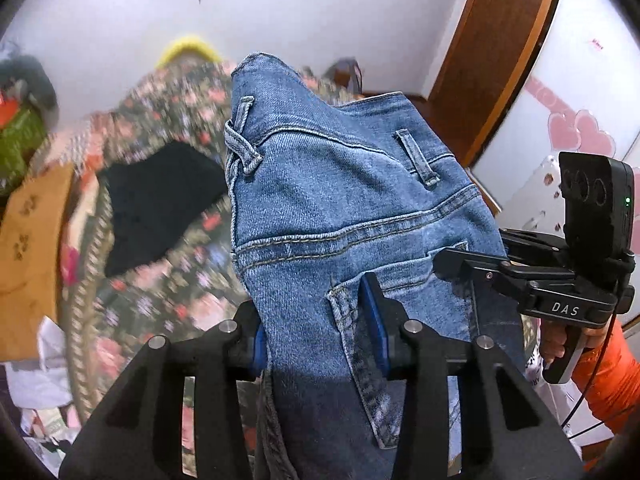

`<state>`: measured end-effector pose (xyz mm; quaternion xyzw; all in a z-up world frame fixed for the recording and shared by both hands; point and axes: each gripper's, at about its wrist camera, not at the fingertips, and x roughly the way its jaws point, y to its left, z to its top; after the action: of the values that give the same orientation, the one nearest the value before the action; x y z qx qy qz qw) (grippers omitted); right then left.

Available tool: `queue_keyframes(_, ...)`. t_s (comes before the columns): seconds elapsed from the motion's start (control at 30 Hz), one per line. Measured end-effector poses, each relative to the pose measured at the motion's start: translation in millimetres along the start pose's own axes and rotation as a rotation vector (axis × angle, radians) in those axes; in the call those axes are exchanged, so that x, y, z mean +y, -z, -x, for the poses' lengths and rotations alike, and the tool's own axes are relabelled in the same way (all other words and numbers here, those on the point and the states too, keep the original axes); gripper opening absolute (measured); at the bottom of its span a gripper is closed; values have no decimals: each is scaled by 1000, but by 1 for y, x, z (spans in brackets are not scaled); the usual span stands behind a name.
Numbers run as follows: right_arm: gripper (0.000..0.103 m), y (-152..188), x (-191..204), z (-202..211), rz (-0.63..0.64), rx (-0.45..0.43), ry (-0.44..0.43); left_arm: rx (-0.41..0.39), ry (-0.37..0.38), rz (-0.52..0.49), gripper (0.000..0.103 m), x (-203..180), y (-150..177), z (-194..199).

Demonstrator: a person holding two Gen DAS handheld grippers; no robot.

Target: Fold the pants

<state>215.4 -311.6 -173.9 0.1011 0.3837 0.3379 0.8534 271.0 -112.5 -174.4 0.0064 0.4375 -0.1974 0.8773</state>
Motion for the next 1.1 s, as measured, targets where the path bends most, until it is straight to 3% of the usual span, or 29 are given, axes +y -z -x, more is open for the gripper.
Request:
queue_keyframes(0.2,26,-40,30,3,70,-75,2,-113,-52,-16,40,16,-21,37)
queue_keyframes(0.57,25,-119,75,-37,183,-118,-3,-224,-87,49,40,101,-65,66)
queue_keyframes(0.8,25,-162,86,-102,210,-101,12,-231,-114,84,40,163,-94,41)
queue_keyframes(1.1,25,-198,67,-198,204,-20,47,-171,-111,172,40,243,-117,-32)
